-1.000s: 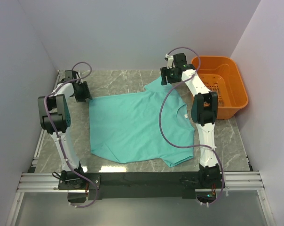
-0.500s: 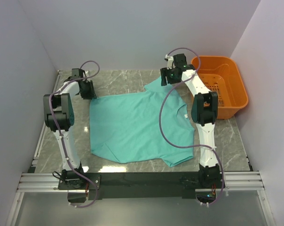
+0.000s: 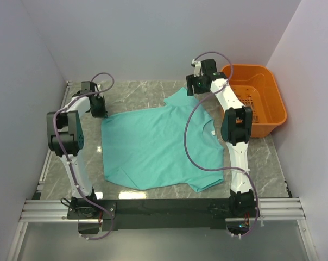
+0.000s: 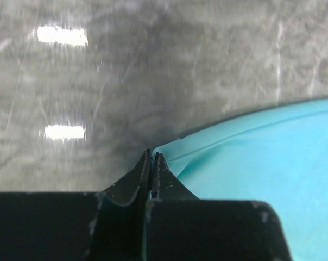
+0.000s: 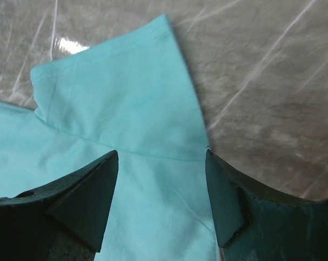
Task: Fold and stack the t-shirts
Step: Fold the tshirt
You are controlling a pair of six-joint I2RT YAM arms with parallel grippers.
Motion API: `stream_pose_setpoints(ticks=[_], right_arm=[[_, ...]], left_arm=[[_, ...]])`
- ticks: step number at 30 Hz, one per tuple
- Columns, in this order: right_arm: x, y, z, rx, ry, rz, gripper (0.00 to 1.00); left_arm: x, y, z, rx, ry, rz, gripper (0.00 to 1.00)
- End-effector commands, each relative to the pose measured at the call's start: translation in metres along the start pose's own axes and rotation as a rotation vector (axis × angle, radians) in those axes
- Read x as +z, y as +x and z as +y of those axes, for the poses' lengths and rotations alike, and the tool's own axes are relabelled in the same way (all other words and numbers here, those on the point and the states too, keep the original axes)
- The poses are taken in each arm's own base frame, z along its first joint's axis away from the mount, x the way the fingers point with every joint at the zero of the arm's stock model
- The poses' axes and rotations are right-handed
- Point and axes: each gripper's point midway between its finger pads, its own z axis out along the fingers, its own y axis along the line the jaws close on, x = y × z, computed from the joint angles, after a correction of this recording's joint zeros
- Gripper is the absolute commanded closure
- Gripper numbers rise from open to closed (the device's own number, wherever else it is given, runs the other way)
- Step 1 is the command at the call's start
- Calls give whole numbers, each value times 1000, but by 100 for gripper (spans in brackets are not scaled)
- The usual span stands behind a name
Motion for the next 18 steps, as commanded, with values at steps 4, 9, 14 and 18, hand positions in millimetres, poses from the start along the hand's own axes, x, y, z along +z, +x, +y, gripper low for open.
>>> stream_pose_setpoints(ticks=[4,9,14,18], right_arm=[[-16,-34,-22,-69,134,-67,28],[-3,-6,-27,-91,152,23,28],[3,11,-33,-108,178,79,29],[8,25,-33,-130,189,129,30]], left_arm=[[-32,11,-29,54,34,-13,99],[-32,30,-27,44,12,28,99],[-38,31,-26,36,2,17,99],[-47,31,-29,34,10,2,99]])
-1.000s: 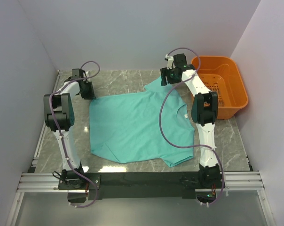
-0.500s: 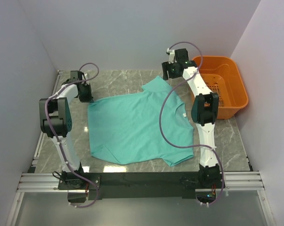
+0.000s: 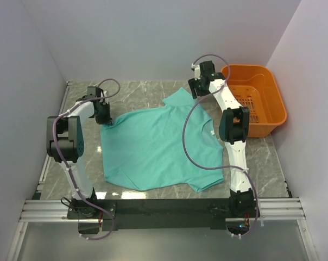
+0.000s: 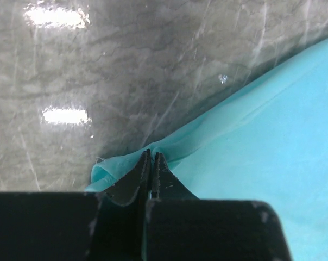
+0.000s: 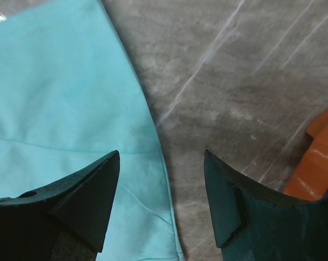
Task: Fold and stack the t-shirts
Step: Fold the tshirt
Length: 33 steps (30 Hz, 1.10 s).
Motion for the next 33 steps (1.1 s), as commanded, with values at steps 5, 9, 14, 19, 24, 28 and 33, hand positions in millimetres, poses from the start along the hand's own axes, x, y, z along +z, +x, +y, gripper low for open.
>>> stream_pose_setpoints(ticks=[5,9,14,19,24,28,33], right_arm=[[8,29,13,-78,5,115,33],[11,41,21,-91,-16,155,40],[14,55,23,-91,-32,195,51],[14,57,24,-89,-32,202,53],[12,58,25,-92,-39,208,50],[0,56,33,-83,-74,199,53],[2,69,36,-80,-87,258,53]], left_arm=[[-29,-7,-2,-2,-10,-74,99],[-31,-8,0,-1,-18,-80,100],[-31,-7,0,-1,-18,-79,99],[-33,-6,-1,1,-16,-83,99],[-36,-5,-2,0,-12,-88,99],[-40,-2,-2,3,-7,-95,100],[-42,-2,-5,2,7,-97,100]])
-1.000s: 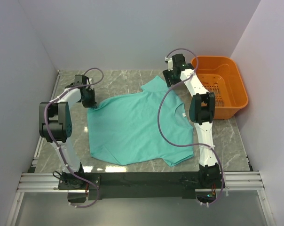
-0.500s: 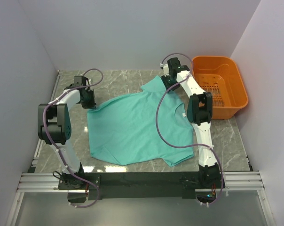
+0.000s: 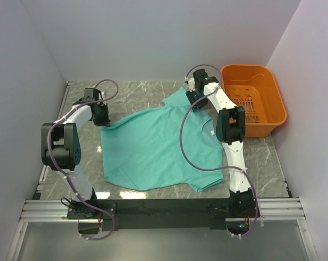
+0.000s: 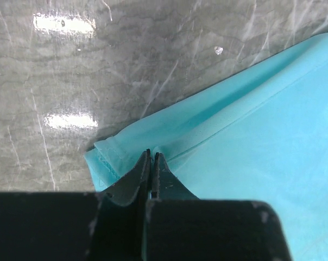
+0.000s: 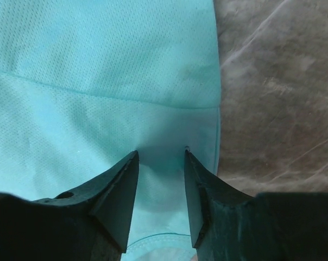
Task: Fold and stack the t-shirts
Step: Fold the tshirt
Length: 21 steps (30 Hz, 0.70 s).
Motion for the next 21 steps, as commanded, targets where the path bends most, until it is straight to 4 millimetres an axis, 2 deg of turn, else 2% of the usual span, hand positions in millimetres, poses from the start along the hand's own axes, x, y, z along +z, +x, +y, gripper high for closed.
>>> stream_pose_setpoints(ticks=[1,5,9,12,13,14,15,16,18,19,20,21], right_arm=[[-4,4,8,-1,-30,24,55],[-6,9,12,17,-47,36,59],[-8,15,16,24,-58,53,78],[-11,20,20,25,-77,60,85],[-9,29,23,27,-86,81,87],[-14,30,25,28,-98,75,88],[-15,32,26,26,-104,74,94],[-12,45,28,32,-116,103,99],[-20,47,31,33,-131,83,100],[-17,64,35,36,-142,120,100],[-27,64,36,30,-144,103,100],[-23,77,40,28,-155,124,100]], left_arm=[[-14,-13,-6,5,21,-59,99],[-16,-10,-6,7,24,-58,99],[-18,-10,-8,8,33,-66,100],[-18,-9,-7,8,32,-66,100],[-18,-8,-7,8,32,-65,100],[-18,-7,-6,9,30,-65,99],[-20,-7,-7,10,31,-71,100],[-19,-5,-6,10,29,-67,100],[-21,-5,-6,10,30,-73,100],[-22,-5,-6,12,29,-75,99],[-22,-4,-6,10,28,-73,99],[-24,-4,-6,11,29,-76,100]])
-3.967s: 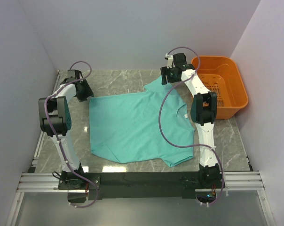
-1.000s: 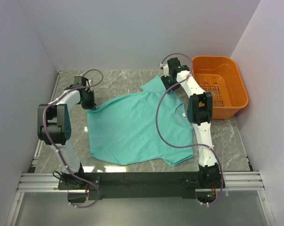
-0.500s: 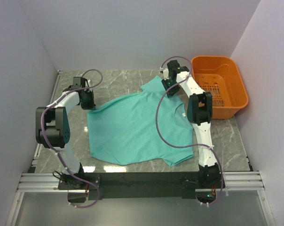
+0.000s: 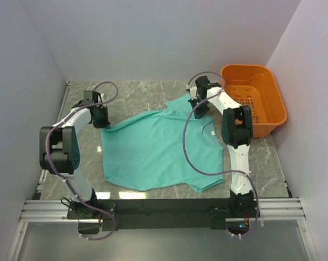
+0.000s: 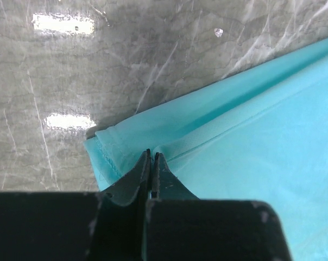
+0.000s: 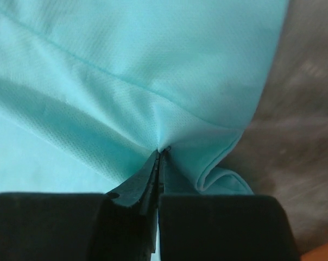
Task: Fold and stack the t-shirts
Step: Fold the tshirt
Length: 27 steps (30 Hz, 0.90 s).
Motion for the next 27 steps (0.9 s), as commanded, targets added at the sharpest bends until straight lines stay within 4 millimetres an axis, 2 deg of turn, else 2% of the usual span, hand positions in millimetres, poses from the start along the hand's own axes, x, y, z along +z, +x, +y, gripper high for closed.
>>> stream_pose_setpoints(ticks=[1,2,4,5,6,9,10,12,13,14,15,16,17,18,19,20,22,27], right_arm=[[-7,34,13,-6,-43,51,100],[-18,33,14,-14,-41,30,100],[-23,39,16,-37,-45,21,91],[-37,31,15,-47,-28,-23,84],[-44,25,12,-57,-15,-55,66],[-62,0,9,-72,4,-127,54],[-74,-22,7,-77,11,-180,52],[-68,-35,2,-61,8,-186,50],[-79,-58,1,-66,12,-243,49],[-64,-61,-2,-55,4,-227,49],[-60,-64,-2,-37,-5,-218,48],[-74,-89,-4,-39,3,-281,48],[-53,-90,-6,-27,-2,-257,48],[-50,-94,-7,-12,-1,-259,45],[-59,-112,-9,-18,15,-310,44],[-50,-113,-11,-16,23,-308,43],[-46,-121,-16,-24,62,-336,39],[-35,-129,-32,-68,151,-355,39]], left_arm=[[-17,-13,-7,9,26,-66,99],[-17,-11,-7,9,26,-64,100],[-21,-10,-8,8,33,-66,100],[-20,-7,-9,10,36,-65,100],[-23,-8,-8,10,36,-76,99],[-25,-7,-9,10,37,-76,100],[-24,-7,-8,10,36,-75,99],[-23,-6,-8,12,35,-69,99],[-23,-5,-8,10,34,-67,100],[-22,-5,-8,10,36,-66,100],[-22,-5,-8,10,37,-64,99],[-22,-4,-8,10,37,-62,99],[-22,-4,-8,11,38,-62,100],[-22,-5,-8,12,40,-63,99],[-22,-4,-9,11,41,-62,99],[-22,-4,-10,12,46,-62,99],[-21,-4,-10,12,49,-60,99],[-20,-4,-12,10,60,-54,99]])
